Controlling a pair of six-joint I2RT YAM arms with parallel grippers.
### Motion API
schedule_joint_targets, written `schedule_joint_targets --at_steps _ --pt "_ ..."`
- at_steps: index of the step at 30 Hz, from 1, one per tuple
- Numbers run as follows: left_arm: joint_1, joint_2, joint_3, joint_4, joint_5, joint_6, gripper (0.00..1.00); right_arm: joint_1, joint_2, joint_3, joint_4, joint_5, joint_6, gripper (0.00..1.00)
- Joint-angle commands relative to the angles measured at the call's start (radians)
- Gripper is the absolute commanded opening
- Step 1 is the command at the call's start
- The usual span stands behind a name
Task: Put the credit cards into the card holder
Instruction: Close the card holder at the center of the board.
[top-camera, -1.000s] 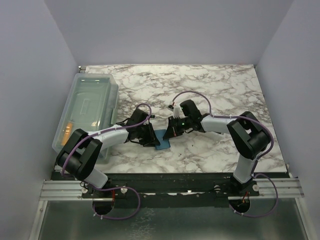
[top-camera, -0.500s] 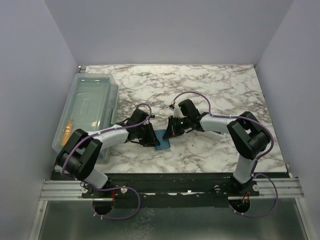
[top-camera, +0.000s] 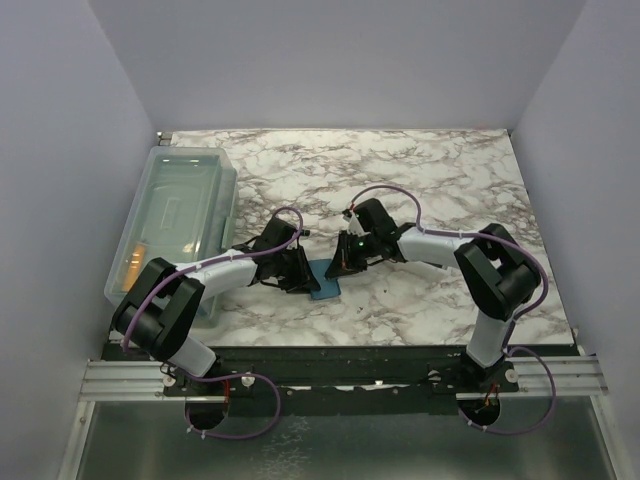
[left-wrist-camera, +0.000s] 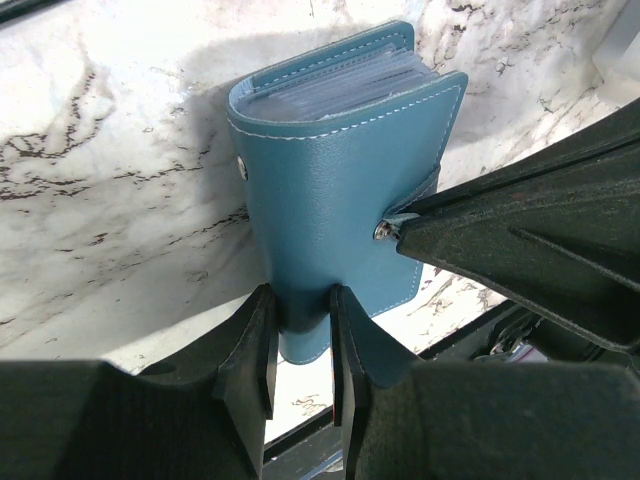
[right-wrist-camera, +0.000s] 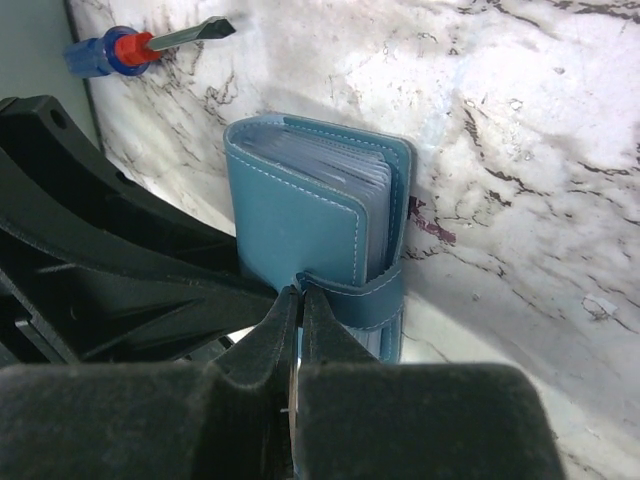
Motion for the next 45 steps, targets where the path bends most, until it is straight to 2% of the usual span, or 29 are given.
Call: schedule_joint_targets --at_steps 1,19,30,45 --pt "-0.015 -0.006 -0.009 0.041 -0.042 0.011 0.25 0.055 0.086 -0.011 -0.203 0.254 -0.012 0.00" --pt "-0.014 -0.014 -0.009 0.041 -0.042 0.005 0.25 0.187 0.161 0.111 -0.378 0.551 0.025 0.00" --pt "-0.014 -0.024 -0.018 0.041 -0.045 0.006 0.25 0.262 0.242 0.108 -0.408 0.703 0.036 0.00" --pt "-0.014 -0.031 -0.027 0.054 -0.038 -0.008 0.25 0.343 0.313 0.060 -0.339 0.732 0.055 0.00"
